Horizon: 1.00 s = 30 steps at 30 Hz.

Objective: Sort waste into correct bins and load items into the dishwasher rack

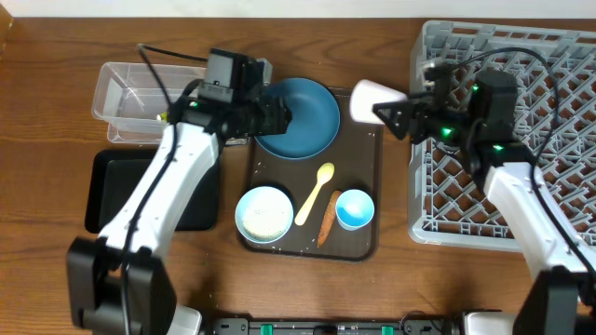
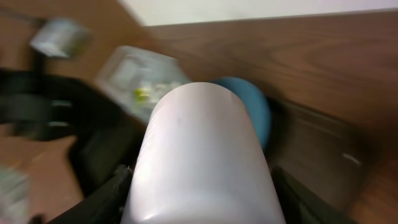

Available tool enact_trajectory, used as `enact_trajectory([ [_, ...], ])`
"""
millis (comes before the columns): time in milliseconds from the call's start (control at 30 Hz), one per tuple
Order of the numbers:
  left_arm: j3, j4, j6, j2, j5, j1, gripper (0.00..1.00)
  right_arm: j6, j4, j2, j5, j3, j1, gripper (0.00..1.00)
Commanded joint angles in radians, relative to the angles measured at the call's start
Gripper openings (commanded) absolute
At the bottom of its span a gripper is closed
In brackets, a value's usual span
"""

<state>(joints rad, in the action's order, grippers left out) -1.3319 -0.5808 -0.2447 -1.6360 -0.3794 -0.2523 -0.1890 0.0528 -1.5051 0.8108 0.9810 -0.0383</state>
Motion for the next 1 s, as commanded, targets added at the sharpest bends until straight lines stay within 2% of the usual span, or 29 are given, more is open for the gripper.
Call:
enact_trajectory([
  [0, 0.0, -0.032, 0.035, 0.051, 0.115, 0.005, 0.59, 0.078, 0.084, 0.097, -0.213, 0.038, 0.043, 0.01],
  [167, 0.0, -0.073, 0.043, 0.058, 0.138, 0.005, 0.59, 0.192, 0.383, 0.196, -0.461, 0.163, 0.095, 0.01],
  [267, 0.0, -0.076, 0.042, 0.058, 0.138, 0.005, 0.59, 0.199, 0.57, 0.207, -0.643, 0.285, 0.149, 0.01],
  [400, 0.0, -0.074, 0.042, 0.058, 0.138, 0.005, 0.6, 0.198, 0.715, 0.192, -0.764, 0.379, 0.24, 0.01],
  [567, 0.0, -0.074, 0.042, 0.058, 0.138, 0.005, 0.6, 0.196, 0.823, 0.14, -0.794, 0.43, 0.399, 0.01],
  [967, 0.0, -0.074, 0.042, 0.058, 0.138, 0.005, 0.6, 0.16, 0.926, -0.071, -0.955, 0.58, 0.695, 0.01],
])
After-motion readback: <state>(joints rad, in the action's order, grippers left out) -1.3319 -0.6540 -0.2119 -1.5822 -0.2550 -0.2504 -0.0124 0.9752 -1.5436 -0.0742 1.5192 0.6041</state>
